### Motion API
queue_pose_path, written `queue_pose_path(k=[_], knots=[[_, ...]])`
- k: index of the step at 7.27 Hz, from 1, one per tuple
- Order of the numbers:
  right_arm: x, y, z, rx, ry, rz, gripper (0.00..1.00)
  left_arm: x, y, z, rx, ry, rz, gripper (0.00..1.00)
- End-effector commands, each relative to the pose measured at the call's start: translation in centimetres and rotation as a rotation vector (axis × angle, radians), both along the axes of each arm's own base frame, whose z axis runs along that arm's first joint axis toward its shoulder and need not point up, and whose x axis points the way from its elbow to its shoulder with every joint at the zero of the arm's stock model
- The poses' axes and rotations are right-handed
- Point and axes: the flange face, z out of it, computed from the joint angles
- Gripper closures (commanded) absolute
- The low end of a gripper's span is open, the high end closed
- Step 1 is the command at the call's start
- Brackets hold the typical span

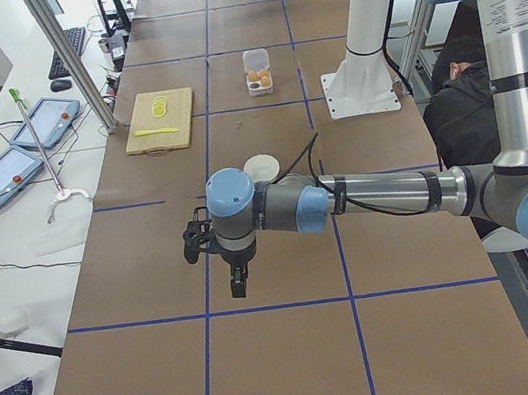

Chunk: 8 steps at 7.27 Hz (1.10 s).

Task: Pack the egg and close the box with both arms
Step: 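Move the right gripper to the open lid of the egg box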

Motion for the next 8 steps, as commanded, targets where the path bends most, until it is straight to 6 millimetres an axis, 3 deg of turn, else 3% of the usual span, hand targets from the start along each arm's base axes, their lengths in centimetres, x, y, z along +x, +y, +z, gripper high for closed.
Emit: queue_pose_path(k=[1, 3, 5, 8], knots=[[-6.2, 1.1, -4.8, -0.043, -0.033, -0.009, 0.00, -0.1, 0.1, 0.2, 0.002, -0.006, 0.002, 0.00], [-14.1, 2.5, -7.6, -0.122, -0.045, -0.049, 0.00, -0.2, 0.0, 0.0, 0.005, -0.004, 0.000, 0.00], [-20.7, 6.0, -12.1, -0.124, -0.032, -0.040, 0.00, -0.2, -0.1, -0.1, 0.007, -0.004, 0.000, 0.00], [-29.9, 10.4, -15.3, -0.111, -0.073, 0.019, 0.00, -0.1, -0.3, -0.2, 0.010, -0.002, 0.002, 0.00]])
